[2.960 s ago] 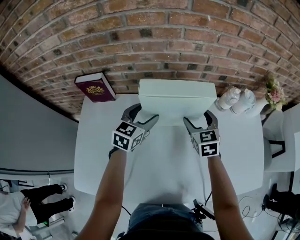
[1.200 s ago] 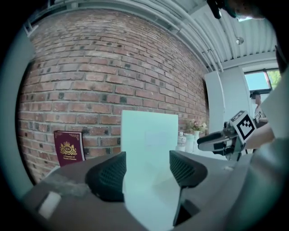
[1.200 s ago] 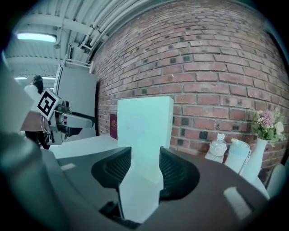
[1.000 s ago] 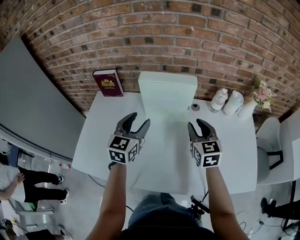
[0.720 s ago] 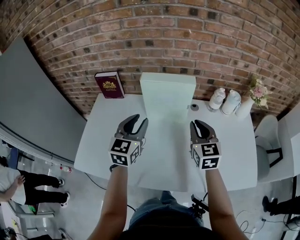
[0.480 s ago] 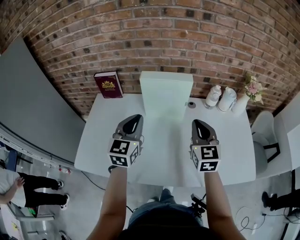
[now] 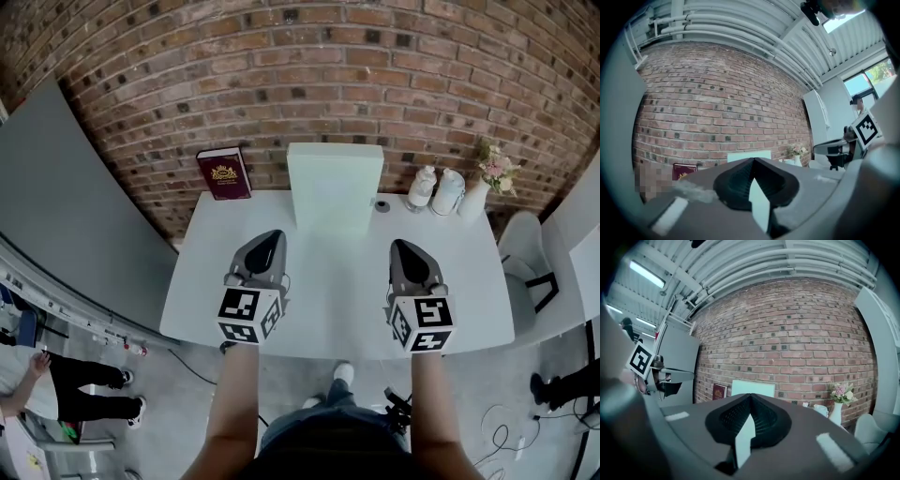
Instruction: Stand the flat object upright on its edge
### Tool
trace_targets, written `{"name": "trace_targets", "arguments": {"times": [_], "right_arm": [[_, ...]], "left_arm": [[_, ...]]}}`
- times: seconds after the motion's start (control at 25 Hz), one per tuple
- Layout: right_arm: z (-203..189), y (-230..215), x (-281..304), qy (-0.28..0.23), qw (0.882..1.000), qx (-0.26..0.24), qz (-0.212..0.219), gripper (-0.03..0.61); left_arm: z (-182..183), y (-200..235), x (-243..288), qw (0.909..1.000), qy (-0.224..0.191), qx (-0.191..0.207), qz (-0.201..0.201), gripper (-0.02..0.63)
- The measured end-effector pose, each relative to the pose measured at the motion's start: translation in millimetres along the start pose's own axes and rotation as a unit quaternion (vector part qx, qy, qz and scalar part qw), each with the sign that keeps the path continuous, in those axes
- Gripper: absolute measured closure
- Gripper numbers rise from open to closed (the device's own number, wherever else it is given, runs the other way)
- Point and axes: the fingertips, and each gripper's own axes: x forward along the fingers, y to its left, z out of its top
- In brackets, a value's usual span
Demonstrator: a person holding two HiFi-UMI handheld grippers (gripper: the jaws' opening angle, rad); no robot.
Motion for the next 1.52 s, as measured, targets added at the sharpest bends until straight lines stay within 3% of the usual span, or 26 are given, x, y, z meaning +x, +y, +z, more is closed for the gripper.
{"name": "trace_targets", "arguments": {"times": [0.2,0.44,0.8,1.52], "right_arm": [[18,13,-25,-0.006,1.000,-0.011,-0.009,0.578],[38,24,-46,-0.023,0.999,-0.022,-0.014,0.578],[53,31,-63,-0.026,0.999,-0.018,-0.020,0.578],[45,55,-88,-0.020,0.999,-0.021,-0.015,0.578]], "left_arm": [[14,-4,-24,0.9996,-0.004,0.024,0.015,0.614],[33,-15,-43,0.9992,-0.020,0.035,0.004,0.614],[52,-17,-60,0.9991,-0.029,0.031,0.001,0.614],[39,-25,-93,0.9996,-0.015,0.026,0.000,0.614]]}}
